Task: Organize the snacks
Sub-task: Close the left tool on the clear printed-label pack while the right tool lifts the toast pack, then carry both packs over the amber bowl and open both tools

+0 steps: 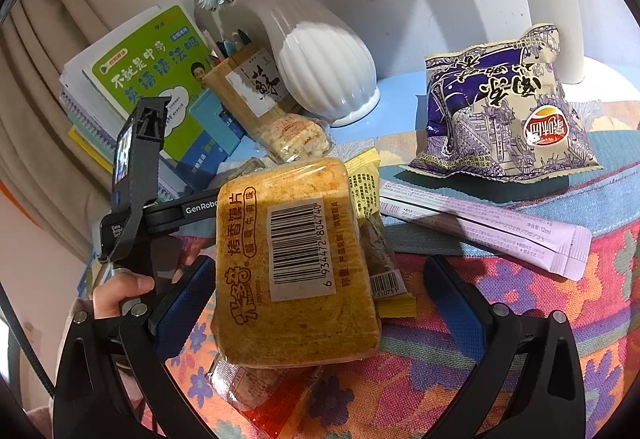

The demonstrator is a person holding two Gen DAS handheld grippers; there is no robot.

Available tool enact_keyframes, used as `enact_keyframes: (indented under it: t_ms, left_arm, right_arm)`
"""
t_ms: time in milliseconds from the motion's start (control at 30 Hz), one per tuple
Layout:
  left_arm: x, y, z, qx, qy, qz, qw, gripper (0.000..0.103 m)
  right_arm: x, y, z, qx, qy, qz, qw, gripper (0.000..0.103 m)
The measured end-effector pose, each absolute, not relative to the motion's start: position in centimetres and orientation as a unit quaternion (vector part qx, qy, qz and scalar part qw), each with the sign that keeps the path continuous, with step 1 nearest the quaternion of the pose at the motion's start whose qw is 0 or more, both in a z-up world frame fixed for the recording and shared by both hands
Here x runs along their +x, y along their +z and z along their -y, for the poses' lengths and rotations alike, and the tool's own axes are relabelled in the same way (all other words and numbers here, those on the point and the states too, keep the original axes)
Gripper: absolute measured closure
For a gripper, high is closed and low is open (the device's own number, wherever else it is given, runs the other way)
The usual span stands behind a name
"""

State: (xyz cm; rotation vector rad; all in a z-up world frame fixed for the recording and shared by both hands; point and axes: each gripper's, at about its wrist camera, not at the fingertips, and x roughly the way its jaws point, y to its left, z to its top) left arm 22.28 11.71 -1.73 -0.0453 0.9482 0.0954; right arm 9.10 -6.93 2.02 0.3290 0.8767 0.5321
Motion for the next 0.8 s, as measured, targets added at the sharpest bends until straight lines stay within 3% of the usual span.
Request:
enact_keyframes:
  t_ms: [400,433,467,500,533,567,800]
  left_arm:
    - [22.5,-1.7,-11.4,-0.021,0.036,-0.455,0.889,0.002]
    - [22.8,-1.7,-11.2,-0.020,0.027,-0.450,0.892,0.011]
    - [22.6,-1.4,-10.8,-0.014,0.015,-0.441,0.897,0.034]
    - [22.4,-1.2,-10.3,-0.008,0.006,-0.434,0.901,0.047]
    - [22.2,-1.1,-9.5,0.008,-0.003,-0.430,0.903,0.055]
    - [22.2,-1.0,-8.9,0.022,-0.004,-0.427,0.904,0.056]
    - [22.3,-0.8,-9.9,-0.003,-0.014,-0.420,0.907,0.057]
  right_arm:
    - [8.7,2.6,5.9,0.108,0.241,-0.409,0.874,0.000]
    - [8.6,2.8,6.0,0.110,0.244,-0.403,0.875,0.000]
    - [8.4,2.9,6.1,0.111,0.249,-0.399,0.876,0.002]
    - [8.1,3.1,6.3,0.111,0.253,-0.389,0.879,0.017]
    - [7.9,3.3,6.4,0.109,0.250,-0.384,0.882,0.043]
    - [7.8,3.4,6.5,0.110,0.252,-0.380,0.883,0.048]
    - [7.7,3.6,8.3,0.166,0.281,-0.367,0.871,0.049]
